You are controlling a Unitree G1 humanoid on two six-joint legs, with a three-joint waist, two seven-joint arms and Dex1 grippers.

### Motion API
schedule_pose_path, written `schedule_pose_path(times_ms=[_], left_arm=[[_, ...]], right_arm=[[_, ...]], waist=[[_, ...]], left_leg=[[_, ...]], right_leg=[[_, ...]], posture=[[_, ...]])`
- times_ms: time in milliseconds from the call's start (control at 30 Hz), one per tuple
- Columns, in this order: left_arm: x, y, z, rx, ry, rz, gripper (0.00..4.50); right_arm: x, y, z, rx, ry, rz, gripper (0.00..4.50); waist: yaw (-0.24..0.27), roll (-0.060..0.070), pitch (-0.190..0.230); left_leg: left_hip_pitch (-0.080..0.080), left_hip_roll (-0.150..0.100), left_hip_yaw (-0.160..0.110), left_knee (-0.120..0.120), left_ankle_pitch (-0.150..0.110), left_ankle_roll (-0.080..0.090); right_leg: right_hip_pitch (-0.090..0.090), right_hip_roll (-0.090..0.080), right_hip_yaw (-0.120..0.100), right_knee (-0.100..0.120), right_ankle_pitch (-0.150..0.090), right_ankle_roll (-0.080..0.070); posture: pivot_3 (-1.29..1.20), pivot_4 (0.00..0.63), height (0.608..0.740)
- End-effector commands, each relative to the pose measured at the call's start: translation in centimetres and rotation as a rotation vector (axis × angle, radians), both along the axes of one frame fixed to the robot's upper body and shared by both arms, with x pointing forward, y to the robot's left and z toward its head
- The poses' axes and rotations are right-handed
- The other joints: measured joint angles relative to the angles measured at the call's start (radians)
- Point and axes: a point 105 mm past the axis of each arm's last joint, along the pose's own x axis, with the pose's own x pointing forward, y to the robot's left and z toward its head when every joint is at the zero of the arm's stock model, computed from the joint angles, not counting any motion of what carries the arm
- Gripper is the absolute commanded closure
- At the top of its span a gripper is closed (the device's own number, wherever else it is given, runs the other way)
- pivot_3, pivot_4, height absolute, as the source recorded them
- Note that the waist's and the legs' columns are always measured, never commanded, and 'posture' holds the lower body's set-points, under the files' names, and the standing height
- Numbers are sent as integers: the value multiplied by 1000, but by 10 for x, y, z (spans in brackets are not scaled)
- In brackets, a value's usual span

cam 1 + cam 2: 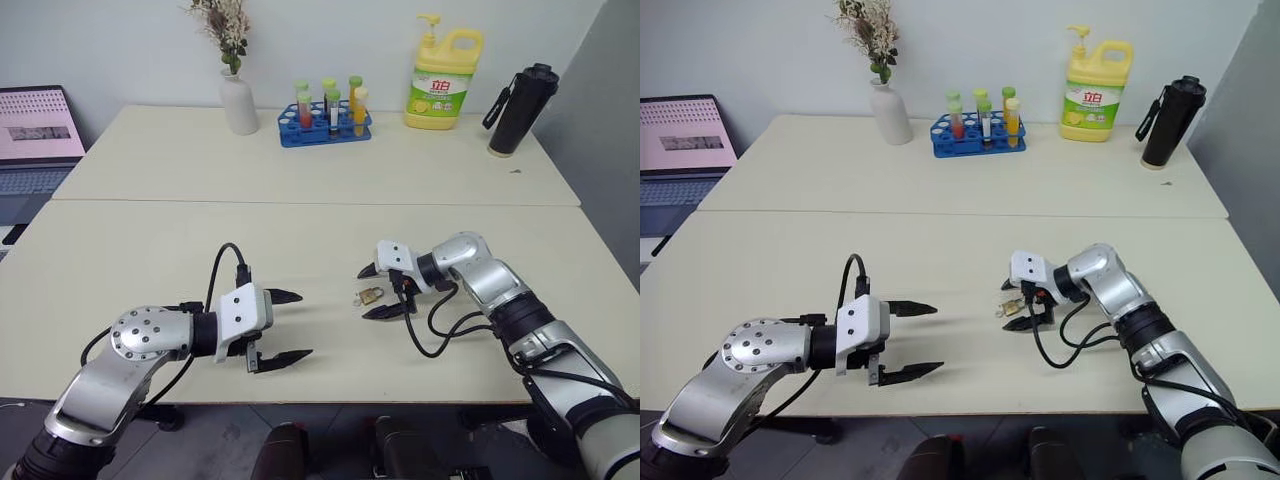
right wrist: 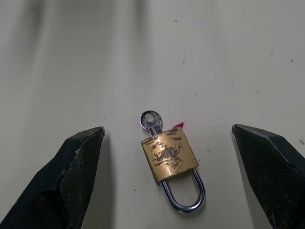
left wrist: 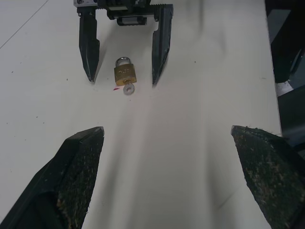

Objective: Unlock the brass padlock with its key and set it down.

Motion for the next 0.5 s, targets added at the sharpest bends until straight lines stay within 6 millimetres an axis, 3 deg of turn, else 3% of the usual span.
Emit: schedule_pose_path(times_ms=[33,67,167,433,500], left_arm=[[-1,-2,6,-3,-38,-17,17],[-1,-2,5,-2,-39,-16,17],[-1,-2,5,1,-42,-17,0],[0,-4,4,-5,-45,-22,0],[1,-5,3,-6,-44,-23,0]], right_arm=[[5,2,8,-13,-39,31,0],[5,0,5,-34,-43,40,0],[5,-5,0,-60,-38,46,554],[5,-9,-2,-67,-54,47,3429],[5,-9,-1,-68,-67,46,3576]], waist=[[0,0,0],[-1,0,0],[-1,0,0],[-1,0,0],[-1,0,0]], left_leg=[[0,0,0,0,0,0],[0,0,0,0,0,0],[1,1,0,0,0,0],[2,1,0,0,0,0],[2,1,0,1,0,0]], right_leg=[[0,0,0,0,0,0],[0,0,0,0,0,0],[0,0,0,0,0,0],[1,0,0,1,0,0],[1,0,0,1,0,0]], posture=[[0,150,740],[0,150,740],[0,150,740],[0,150,740],[0,150,740]])
